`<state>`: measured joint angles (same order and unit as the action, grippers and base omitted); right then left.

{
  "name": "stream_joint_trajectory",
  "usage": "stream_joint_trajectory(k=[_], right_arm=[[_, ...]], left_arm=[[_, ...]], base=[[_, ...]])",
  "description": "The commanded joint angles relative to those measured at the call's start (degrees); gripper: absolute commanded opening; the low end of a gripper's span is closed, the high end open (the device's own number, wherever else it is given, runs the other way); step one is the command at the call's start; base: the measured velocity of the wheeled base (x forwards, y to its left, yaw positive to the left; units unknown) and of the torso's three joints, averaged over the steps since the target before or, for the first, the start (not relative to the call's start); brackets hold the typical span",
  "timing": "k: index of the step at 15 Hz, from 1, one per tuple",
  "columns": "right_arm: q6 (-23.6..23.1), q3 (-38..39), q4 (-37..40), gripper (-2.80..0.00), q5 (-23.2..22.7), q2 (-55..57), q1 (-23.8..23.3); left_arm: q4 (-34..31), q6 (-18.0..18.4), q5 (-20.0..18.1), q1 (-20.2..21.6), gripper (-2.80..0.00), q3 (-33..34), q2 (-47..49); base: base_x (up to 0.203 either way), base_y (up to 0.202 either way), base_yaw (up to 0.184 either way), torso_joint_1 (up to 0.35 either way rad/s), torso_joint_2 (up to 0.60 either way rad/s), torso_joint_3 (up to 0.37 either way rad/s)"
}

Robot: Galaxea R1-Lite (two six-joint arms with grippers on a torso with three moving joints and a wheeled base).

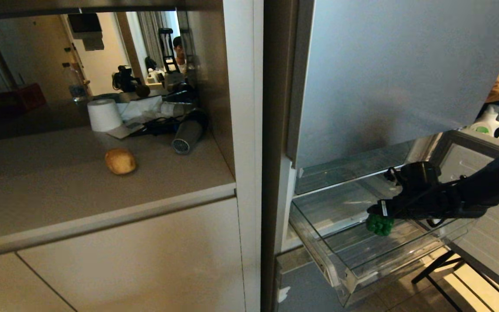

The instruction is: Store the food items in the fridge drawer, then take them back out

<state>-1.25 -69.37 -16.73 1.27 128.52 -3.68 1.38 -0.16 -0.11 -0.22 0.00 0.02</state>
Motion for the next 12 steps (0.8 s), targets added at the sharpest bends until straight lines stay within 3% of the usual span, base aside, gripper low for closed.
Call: stream_joint_trajectory(k=[1, 6, 12], right_arm=[[0.0, 1.8, -0.1, -2.80, 0.0, -4.2, 0.1], [0.3, 12.7, -0.3, -2.80, -1.5, -17.3, 2.0], [0.3, 31.6, -0.3, -2.80, -12.1, -42.6, 4.4]], left_arm=[[0.0, 0.0, 0.0, 0.0, -2.80, 0.6, 0.0], [0.0, 0.0, 0.0, 0.0, -2.80, 0.6, 0.0], [0.0, 0.0, -0.1, 0.0, -2.80, 0.6, 0.0]], base=[[0.000, 0.000, 0.000, 0.000, 0.00, 0.000], [0.000, 0.000, 0.000, 0.000, 0.00, 0.000], [0.000, 0.000, 0.000, 0.000, 0.00, 0.000]])
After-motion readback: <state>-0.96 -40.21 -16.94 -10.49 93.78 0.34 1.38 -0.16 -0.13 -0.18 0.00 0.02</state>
